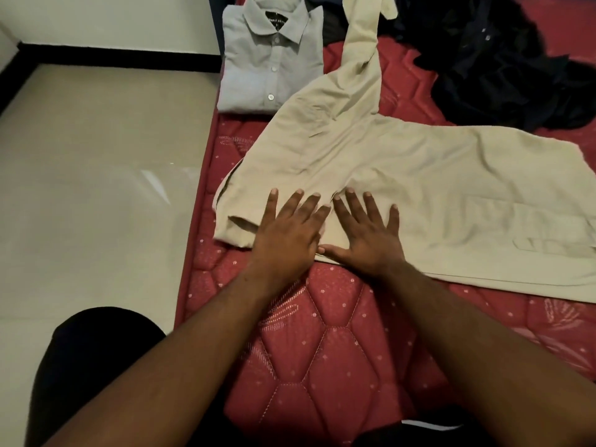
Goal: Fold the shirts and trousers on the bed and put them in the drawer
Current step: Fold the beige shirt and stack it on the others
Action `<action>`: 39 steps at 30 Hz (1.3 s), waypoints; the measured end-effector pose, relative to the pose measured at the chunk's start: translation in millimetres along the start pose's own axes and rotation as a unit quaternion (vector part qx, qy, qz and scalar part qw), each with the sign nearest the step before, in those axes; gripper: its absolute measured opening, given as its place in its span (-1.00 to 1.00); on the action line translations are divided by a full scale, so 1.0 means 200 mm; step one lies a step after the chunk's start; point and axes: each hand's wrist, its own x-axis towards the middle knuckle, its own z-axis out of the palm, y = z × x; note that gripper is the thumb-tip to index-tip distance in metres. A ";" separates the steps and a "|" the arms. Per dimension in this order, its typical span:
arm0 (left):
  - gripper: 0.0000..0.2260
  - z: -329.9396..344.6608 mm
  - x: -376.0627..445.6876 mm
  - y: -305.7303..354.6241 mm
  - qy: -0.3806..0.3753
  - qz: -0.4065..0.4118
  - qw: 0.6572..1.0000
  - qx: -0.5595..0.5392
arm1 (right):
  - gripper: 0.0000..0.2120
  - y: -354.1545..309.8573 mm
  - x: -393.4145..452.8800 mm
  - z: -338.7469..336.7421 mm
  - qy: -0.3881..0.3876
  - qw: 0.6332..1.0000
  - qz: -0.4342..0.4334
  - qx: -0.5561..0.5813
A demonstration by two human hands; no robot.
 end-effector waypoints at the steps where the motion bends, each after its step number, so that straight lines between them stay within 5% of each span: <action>1: -0.53 0.05 -0.01 -0.02 -0.048 -0.027 0.998 0.042 | -0.05 0.02 -0.01 0.00 0.002 1.000 -0.008 -0.003; 6: -0.46 0.12 -0.06 -0.05 -0.016 -0.087 0.989 0.121 | -0.08 0.06 -0.12 0.00 0.002 0.998 -0.052 -0.033; 9: -0.43 0.08 0.15 0.20 0.056 -0.013 0.996 0.061 | -0.11 0.08 -0.15 -0.01 0.001 0.999 -0.049 -0.021; 14: -0.44 0.28 0.35 0.28 -0.104 -0.043 0.994 0.015 | -0.13 0.68 -0.30 -0.02 -0.036 0.998 0.011 0.043; 17: -0.41 0.30 0.36 0.28 -0.134 -0.053 0.989 0.044 | -0.03 1.38 -0.63 -0.11 -0.063 0.985 0.161 0.022; 20: -0.41 0.27 0.42 0.41 -0.097 -0.089 0.989 0.065 | -0.01 1.69 -0.83 -0.19 -0.083 0.945 0.315 0.021; 23: -0.43 0.30 0.54 0.76 -0.028 -0.008 0.997 0.071 | -0.08 1.53 -0.64 -0.18 0.026 0.967 0.253 0.019; 27: -0.41 0.40 0.67 1.12 -0.133 0.024 0.991 -0.014 | -0.17 1.30 -0.40 -0.08 0.012 0.997 0.073 0.010; 35: -0.25 0.29 0.58 0.42 -0.170 -0.020 0.983 0.073 | -0.12 1.73 -0.56 -0.07 0.005 0.983 0.177 0.043; 39: -0.30 0.27 0.56 0.74 -0.103 0.027 0.991 0.080 | -0.13 1.41 -0.47 -0.13 -0.006 0.985 0.170 0.000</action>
